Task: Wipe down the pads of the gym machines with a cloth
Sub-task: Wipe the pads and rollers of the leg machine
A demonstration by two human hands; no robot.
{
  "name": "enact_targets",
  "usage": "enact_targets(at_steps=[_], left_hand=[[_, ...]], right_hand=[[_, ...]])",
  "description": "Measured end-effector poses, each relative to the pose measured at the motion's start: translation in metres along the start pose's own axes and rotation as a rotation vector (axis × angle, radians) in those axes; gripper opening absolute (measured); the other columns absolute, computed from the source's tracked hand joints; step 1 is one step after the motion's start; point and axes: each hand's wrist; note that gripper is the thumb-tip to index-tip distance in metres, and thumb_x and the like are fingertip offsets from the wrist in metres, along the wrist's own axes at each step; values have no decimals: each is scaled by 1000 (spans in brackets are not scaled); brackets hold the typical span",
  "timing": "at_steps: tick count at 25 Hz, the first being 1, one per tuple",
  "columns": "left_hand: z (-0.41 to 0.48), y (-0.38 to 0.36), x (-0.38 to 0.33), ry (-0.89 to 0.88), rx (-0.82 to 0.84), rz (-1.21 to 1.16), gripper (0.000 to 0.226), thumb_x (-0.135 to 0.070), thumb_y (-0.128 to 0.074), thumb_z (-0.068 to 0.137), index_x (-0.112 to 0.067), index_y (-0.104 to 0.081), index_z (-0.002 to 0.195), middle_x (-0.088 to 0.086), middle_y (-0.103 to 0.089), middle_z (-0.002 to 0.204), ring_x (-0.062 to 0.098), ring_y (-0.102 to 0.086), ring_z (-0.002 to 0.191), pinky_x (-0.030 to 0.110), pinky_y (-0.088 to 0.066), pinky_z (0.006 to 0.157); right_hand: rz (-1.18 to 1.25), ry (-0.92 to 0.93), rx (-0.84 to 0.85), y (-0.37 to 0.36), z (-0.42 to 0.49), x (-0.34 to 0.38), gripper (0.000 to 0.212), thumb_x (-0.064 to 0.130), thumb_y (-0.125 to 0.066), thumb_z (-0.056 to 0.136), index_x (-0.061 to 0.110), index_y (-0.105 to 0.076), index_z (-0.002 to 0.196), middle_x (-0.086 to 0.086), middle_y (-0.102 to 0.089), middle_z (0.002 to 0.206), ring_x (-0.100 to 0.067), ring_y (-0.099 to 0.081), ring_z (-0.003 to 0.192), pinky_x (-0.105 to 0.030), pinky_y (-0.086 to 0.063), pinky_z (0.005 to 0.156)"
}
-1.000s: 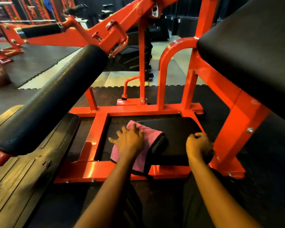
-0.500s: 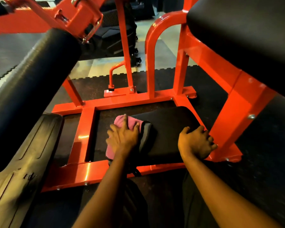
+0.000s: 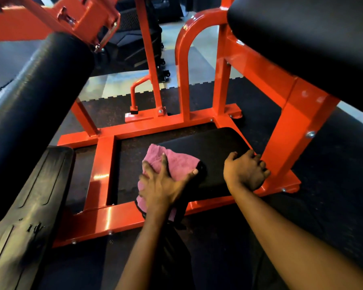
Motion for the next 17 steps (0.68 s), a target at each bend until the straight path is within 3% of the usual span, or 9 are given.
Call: enact_targets(at_steps=[2,7,10,17], left_hand=[[13,3,-10,41,7,15,122,-105,-38,51,-50,-1,154,14,8,165,44,-12,147,63,-24,112],[84,10,-31,119,-102,52,110,-101,-31,60,-43,-20,154,17,-31,151,42,-35,134,57,-33,107],[107,22,-34,105,-66,5,107,-98,-31,65,-40,-23,154,16,-38,146,41,-39,132,55,-34,107],[-6,-11,-1,-13,-137,12,103,-95,-37,70,-45,-10,156,13,-1,166,46,-20,144,62,-25,113]], right_hand=[[-10,7,-3,1,0,-1,51,43,-48,85,5,-65,116,-19,-66,118,-37,-59,108,-46,-39,93],[-22,12,-20,-4,1,-2,50,41,-49,85,5,-64,117,-20,-67,117,-38,-60,108,-47,-39,93],[-6,-2,-17,-2,3,0,49,42,-51,84,6,-65,114,-19,-67,116,-38,-61,108,-47,-38,93],[-7,7,-18,0,0,0,53,43,-45,83,6,-64,117,-19,-66,119,-38,-60,109,-47,-38,94]])
Point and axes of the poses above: each hand's wrist, its own z-axis towards the middle knuckle, its own y-axis out of the back of the hand, x = y × z
